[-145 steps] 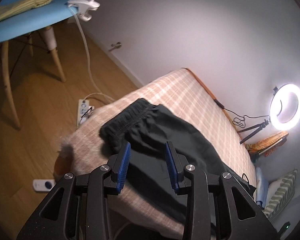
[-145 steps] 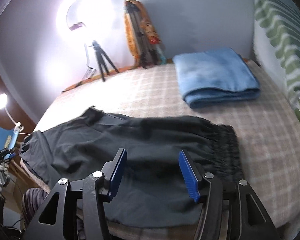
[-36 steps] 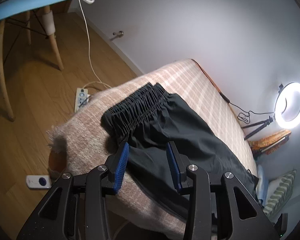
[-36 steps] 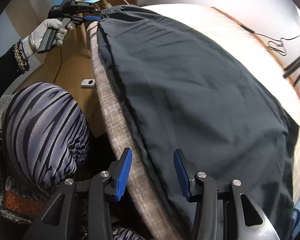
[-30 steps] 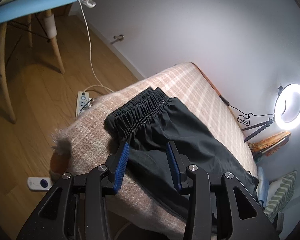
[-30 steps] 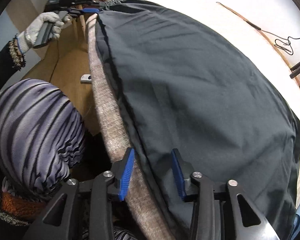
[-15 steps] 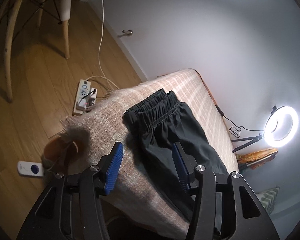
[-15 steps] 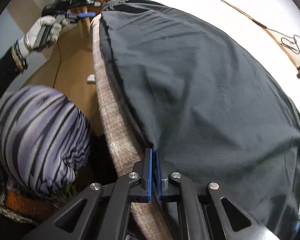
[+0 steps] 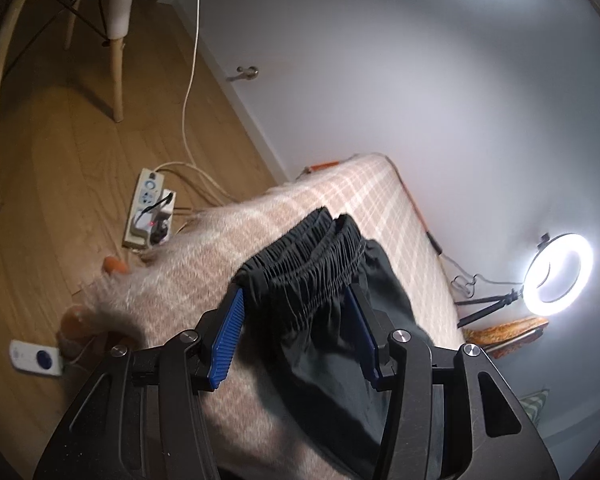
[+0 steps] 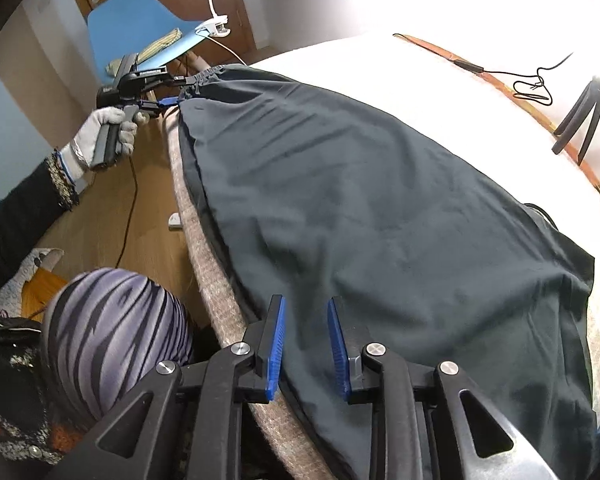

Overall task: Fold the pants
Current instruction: 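Close the left tool on the waistband and lift it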

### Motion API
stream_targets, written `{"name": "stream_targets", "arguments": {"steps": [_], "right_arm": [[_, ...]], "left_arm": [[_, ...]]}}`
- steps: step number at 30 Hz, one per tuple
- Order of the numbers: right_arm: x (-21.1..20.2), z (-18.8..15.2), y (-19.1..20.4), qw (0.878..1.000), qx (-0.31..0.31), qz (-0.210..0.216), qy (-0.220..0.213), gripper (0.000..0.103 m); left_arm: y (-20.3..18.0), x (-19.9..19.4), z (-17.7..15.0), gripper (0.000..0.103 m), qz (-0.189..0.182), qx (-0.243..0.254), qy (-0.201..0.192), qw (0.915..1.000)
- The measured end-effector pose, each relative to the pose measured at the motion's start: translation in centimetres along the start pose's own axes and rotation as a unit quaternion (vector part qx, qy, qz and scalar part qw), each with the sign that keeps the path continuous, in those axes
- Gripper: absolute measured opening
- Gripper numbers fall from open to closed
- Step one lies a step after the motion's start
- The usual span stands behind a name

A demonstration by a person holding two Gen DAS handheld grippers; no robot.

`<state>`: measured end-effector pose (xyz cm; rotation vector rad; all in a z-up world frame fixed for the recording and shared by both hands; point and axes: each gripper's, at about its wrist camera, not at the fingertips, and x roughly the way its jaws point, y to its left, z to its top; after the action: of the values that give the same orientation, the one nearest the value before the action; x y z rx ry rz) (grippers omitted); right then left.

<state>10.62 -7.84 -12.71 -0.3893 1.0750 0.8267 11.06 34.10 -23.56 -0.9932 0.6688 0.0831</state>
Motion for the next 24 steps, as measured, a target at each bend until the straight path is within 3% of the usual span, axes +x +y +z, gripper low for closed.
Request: {"name": "stream_targets", "arguments": {"steps": [5, 9, 12, 16, 24], "right_arm": [[0.2, 0.9, 0.1, 1.000, -0.006, -0.005, 0.001, 0.024], [-1.9, 2.1, -0.4, 1.000, 0.015, -0.001, -0.012, 0.033], [-4.2, 3.7, -0.2, 0.999, 0.021, 0.005, -0.033, 0.037], [-5.8, 6.7, 0.5, 0.998, 0.026, -0.005, -0.057, 0.060], [-3.3, 12.3, 0.8, 0.994, 0.057, 0.025, -0.084, 0.065]], "left_arm": [[-0.3, 0.4, -0.3, 0.048, -0.013, 0.015, -0.024, 0.9995], [-0.6, 1.2, -0.2, 0.024, -0.005, 0.024, -0.025, 0.9994], [-0.5, 1.4, -0.2, 0.022, -0.005, 0.022, -0.034, 0.9992], [-1.1, 1.2, -0.4, 0.019, 0.008, 0.044, -0.043, 0.9981], [-4.4, 0.4, -1.2, 0.017, 0.044, 0.137, -0.072, 0.9869]]}}
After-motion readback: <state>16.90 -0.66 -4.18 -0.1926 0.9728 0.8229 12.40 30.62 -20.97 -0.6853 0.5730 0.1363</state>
